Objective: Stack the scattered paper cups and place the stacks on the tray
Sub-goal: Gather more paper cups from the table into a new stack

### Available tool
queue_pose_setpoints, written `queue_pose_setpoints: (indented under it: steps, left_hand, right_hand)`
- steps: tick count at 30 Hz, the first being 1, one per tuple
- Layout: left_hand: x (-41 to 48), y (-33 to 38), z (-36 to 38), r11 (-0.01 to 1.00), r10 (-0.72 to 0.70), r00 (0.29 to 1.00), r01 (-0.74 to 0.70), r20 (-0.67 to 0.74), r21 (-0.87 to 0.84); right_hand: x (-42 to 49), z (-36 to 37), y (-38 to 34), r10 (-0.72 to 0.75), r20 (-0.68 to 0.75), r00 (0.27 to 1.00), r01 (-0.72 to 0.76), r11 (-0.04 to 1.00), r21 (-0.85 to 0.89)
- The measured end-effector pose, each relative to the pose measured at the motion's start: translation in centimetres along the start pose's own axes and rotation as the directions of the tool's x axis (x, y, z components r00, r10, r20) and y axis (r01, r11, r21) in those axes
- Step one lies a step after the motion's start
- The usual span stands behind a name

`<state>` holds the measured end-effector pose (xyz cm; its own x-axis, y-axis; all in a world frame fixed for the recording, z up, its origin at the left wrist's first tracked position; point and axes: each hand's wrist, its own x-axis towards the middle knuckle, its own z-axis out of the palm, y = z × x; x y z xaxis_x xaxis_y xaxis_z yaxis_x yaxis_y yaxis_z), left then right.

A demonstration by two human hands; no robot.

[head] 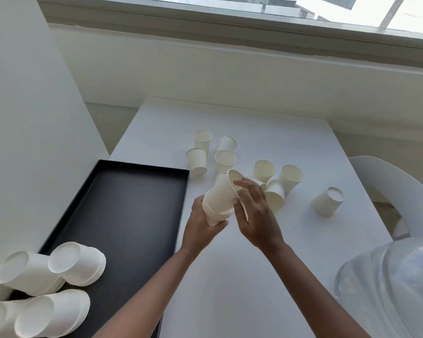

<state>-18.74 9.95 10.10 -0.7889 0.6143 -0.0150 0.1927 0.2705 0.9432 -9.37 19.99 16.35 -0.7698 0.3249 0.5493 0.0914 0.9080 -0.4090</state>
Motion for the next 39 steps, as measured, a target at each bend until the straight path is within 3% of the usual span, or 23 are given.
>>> queue_pose_setpoints:
  steps: [7,14,19,22,24,26,28,30,31,32,34,36,39]
  left_hand:
    - [-1.0,-0.7,-1.6,0.998,0.020,1.000,-0.021,-0.023,-0.052]
    - [-1.9,-0.8,-2.2,0.986,0.152,0.988,-0.151,-0.004,0.077]
    - [-2.1,-1.2,-3.0,0.991,0.121,0.993,-0.121,-0.001,0.054]
    - [-2.5,-1.5,-3.8,0.994,0.110,0.994,-0.110,-0.019,0.018]
    - [-2.7,-1.4,-4.3,0.994,0.086,0.993,-0.091,-0.080,-0.060]
    - [-2.7,-1.3,-4.5,0.990,0.078,0.984,-0.096,-0.161,-0.106]
    - [-2.8,-1.2,-4.8,0.986,0.109,0.971,-0.133,-0.214,-0.104]
    - [-3.2,-1.2,-5.3,0.980,0.150,0.964,-0.174,-0.218,-0.095]
    - [-3.5,-1.1,-5.5,0.977,0.170,0.965,-0.192,-0.199,-0.095]
    - [-3.9,-1.1,-5.8,0.974,0.187,0.968,-0.205,-0.170,-0.100]
    - [-4.5,-1.1,-6.5,0.966,0.235,0.968,-0.242,-0.090,-0.085]
    - [-5.0,-1.3,-7.5,0.953,0.301,0.953,-0.302,-0.020,-0.036]
    - [-5.8,-2.0,-9.6,0.906,0.412,0.905,-0.419,0.107,0.058]
  right_hand:
    - [-0.6,1.6,-0.8,-0.054,0.153,0.987,0.061,0.997,-0.042]
    - [-0.8,2.1,-0.8,-0.188,0.349,0.918,0.210,0.977,-0.025]
    - [-1.9,3.4,-1.5,-0.145,0.463,0.875,0.148,0.989,0.029]
    - [-2.4,4.0,-2.6,-0.024,0.418,0.908,-0.078,0.972,0.224]
    - [-2.3,4.3,-4.1,0.206,0.332,0.921,-0.342,0.835,0.431]
    - [-1.7,4.9,-5.3,0.490,0.270,0.829,-0.549,0.620,0.561]
    - [-1.3,5.5,-5.5,0.668,0.425,0.611,-0.751,0.318,0.579]
    - [-1.5,6.0,-5.7,0.583,0.733,0.351,-0.867,-0.093,0.489]
    - [-1.8,6.1,-5.8,0.468,0.838,0.279,-0.858,-0.270,0.437]
    - [-2.0,6.2,-6.1,0.361,0.898,0.252,-0.827,-0.401,0.393]
    - [-2.3,6.4,-6.5,0.252,0.928,0.275,-0.748,-0.550,0.371]
    - [-2.3,6.9,-6.9,0.212,0.920,0.328,-0.708,-0.590,0.388]
    - [-2.2,7.6,-7.1,0.209,0.896,0.392,-0.703,-0.561,0.438]
